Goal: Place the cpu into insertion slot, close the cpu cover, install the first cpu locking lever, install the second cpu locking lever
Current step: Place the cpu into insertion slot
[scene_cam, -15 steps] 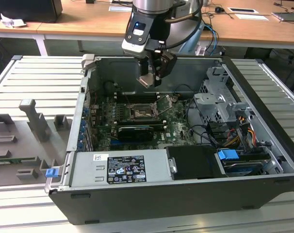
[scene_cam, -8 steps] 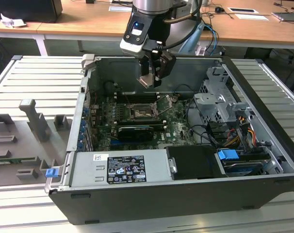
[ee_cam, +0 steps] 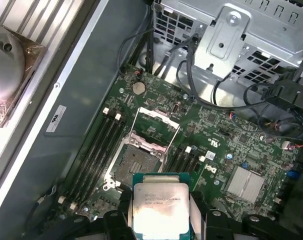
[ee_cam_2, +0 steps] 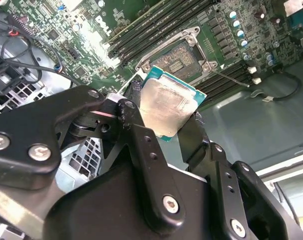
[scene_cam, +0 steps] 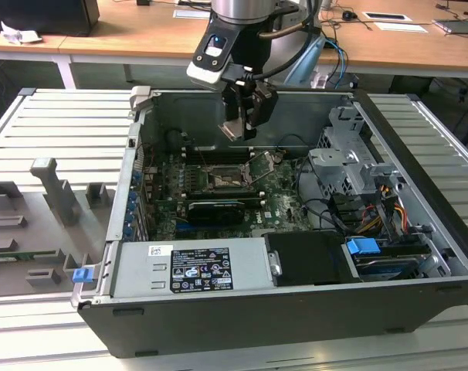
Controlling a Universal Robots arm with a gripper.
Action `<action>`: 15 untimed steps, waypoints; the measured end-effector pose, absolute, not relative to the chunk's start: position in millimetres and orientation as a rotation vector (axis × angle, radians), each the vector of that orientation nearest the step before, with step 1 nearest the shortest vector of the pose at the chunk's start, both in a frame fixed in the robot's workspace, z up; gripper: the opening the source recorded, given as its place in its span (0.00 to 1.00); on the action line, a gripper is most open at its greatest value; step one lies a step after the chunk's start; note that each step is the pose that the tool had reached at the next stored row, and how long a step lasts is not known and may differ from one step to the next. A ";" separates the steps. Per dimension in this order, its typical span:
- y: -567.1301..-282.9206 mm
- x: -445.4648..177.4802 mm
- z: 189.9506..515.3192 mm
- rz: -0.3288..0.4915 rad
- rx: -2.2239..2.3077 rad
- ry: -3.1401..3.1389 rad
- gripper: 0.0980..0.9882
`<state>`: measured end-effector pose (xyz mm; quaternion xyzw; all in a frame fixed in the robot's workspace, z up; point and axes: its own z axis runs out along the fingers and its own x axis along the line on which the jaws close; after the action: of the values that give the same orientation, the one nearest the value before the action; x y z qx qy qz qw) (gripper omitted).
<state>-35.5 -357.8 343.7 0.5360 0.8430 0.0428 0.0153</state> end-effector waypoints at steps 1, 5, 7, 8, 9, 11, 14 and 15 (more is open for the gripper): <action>-357.8 -35.5 343.5 0.133 1.681 2.614 0.50; -357.8 -35.4 342.2 0.131 1.741 2.571 0.50; -357.8 -35.5 341.8 0.131 1.763 2.556 0.50; -357.8 -35.5 341.4 0.131 1.783 2.541 0.50; -357.8 -35.5 341.2 0.130 1.801 2.528 0.50; -357.8 -35.5 341.0 0.130 1.817 2.515 0.50; -357.8 -35.5 340.6 0.129 1.847 2.492 0.50; -357.8 -35.5 340.4 0.129 1.862 2.480 0.50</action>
<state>-35.5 -357.8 340.4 0.5998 0.7988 0.0414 0.0186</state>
